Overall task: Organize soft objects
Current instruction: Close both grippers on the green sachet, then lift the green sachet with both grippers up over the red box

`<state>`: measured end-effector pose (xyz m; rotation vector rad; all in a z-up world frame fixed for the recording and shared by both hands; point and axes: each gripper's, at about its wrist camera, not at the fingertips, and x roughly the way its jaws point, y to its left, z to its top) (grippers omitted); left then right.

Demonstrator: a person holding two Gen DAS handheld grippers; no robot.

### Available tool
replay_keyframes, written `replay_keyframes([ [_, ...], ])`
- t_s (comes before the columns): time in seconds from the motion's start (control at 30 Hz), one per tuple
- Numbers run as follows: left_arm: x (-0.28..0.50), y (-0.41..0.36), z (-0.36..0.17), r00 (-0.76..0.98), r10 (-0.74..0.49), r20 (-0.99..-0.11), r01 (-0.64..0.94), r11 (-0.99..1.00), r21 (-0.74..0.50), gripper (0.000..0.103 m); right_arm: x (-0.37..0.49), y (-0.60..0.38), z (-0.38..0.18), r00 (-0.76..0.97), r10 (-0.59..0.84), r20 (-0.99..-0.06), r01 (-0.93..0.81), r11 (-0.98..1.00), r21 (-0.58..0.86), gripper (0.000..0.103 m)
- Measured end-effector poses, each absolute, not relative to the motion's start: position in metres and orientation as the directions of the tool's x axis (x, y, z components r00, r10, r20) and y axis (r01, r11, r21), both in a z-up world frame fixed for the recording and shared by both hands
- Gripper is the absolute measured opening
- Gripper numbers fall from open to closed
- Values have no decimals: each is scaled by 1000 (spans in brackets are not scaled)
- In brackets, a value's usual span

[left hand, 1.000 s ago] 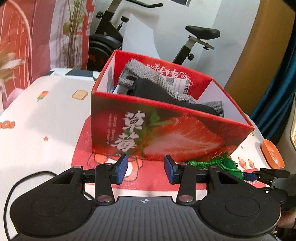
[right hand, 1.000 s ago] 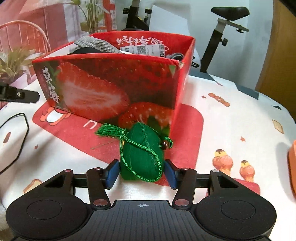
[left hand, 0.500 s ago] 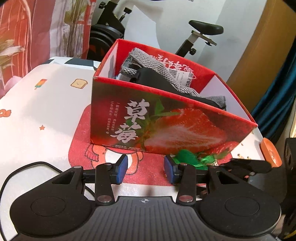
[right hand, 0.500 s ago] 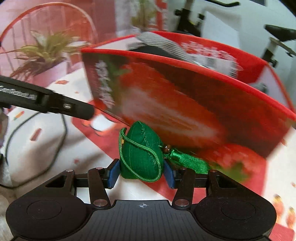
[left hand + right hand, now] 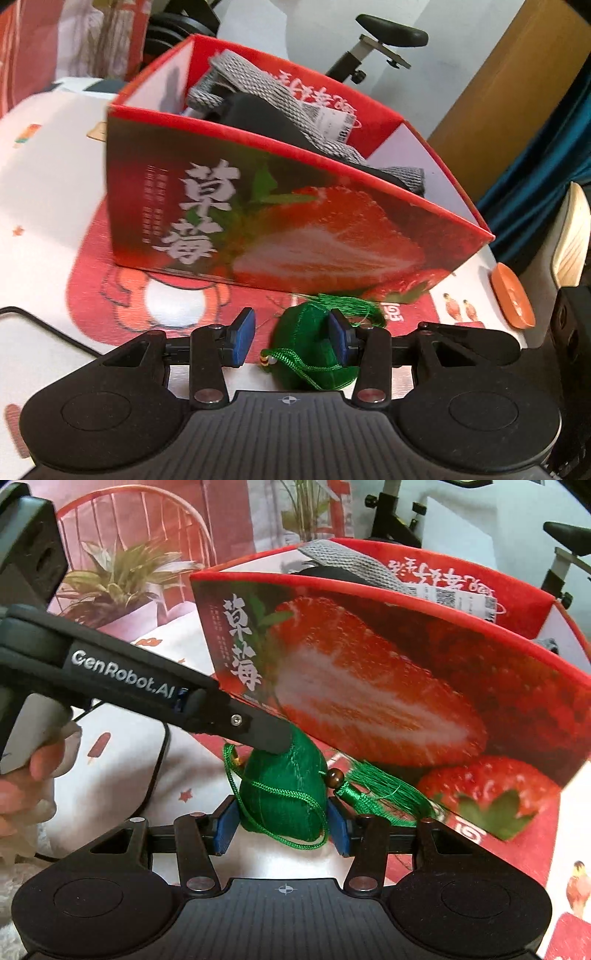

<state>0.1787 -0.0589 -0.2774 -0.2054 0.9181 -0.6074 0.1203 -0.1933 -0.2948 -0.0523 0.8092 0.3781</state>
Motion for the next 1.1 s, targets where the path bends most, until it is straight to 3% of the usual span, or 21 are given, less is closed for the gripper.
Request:
replay_keyframes([
  [0.3,179,-65,-282,378,-646,-663,429,757,-494,41,113,-194,-286,648,301,-699,-365,929,62,44],
  [0.7,180,-54,-181,512,-708,-487,561,704,-435,40,108,-205,-189,800,344,-491,-382,924,25,44],
  [1.1,191,-57,-122,594,-726,-348,622,688,-374,40,134,-210,-126,877,313,-365,-373,922,-106,44],
])
